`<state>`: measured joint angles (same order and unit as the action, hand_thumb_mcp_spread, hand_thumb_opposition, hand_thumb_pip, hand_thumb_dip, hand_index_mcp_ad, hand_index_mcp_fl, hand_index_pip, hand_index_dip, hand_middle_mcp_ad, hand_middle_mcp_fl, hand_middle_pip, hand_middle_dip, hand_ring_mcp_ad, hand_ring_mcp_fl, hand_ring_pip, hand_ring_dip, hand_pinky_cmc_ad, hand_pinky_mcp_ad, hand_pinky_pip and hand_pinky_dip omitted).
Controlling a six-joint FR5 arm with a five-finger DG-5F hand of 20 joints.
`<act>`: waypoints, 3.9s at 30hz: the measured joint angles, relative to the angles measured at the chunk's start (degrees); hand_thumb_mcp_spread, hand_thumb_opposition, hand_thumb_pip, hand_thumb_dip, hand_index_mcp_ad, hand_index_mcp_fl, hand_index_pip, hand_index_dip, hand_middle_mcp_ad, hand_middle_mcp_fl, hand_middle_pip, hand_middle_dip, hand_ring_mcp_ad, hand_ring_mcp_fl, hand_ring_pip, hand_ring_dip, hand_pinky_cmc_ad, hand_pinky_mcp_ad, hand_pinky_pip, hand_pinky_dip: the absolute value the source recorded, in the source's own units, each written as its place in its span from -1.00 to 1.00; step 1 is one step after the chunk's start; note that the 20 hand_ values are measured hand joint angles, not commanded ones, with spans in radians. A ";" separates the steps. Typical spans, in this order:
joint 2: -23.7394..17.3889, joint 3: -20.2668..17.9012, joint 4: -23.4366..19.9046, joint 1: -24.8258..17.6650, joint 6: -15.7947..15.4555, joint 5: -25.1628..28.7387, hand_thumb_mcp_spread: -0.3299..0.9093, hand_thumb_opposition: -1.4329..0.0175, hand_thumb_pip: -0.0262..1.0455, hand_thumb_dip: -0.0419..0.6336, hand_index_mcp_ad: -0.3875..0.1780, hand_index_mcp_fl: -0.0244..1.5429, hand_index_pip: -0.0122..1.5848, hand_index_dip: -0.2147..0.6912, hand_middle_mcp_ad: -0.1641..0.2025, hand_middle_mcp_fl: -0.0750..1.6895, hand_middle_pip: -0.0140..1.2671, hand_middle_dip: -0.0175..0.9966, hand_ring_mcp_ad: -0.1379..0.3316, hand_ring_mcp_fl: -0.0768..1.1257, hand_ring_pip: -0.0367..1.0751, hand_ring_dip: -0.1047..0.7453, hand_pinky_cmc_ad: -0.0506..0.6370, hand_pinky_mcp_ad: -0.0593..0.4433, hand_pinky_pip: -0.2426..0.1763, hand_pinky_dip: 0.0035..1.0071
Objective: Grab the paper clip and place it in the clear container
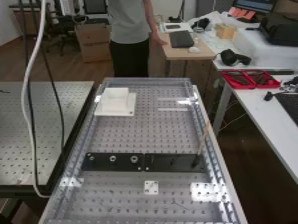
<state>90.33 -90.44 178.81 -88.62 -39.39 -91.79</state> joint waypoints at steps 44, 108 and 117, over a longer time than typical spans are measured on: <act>4.15 -8.81 -10.52 -3.84 4.12 14.76 -0.10 0.02 -0.21 -0.79 0.39 -0.94 -0.89 -0.22 0.28 -0.91 -0.78 -0.59 0.26 -0.87 -0.80 -0.46 0.25 0.48 -0.35 0.05; 32.62 -1.35 -23.08 26.06 7.88 -19.25 0.21 -0.15 0.26 -0.16 -0.07 -0.79 0.87 -0.25 0.27 -0.91 -0.78 -0.59 0.21 -0.87 -0.79 -0.46 0.20 0.41 -0.35 -0.33; 34.74 0.42 -23.89 26.32 7.71 -21.39 0.23 -0.17 0.26 -0.13 -0.07 -0.73 0.91 -0.24 0.27 -0.91 -0.79 -0.59 0.17 -0.87 -0.79 -0.47 0.20 0.40 -0.34 -0.42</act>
<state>125.06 -90.01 154.91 -62.30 -31.68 -113.18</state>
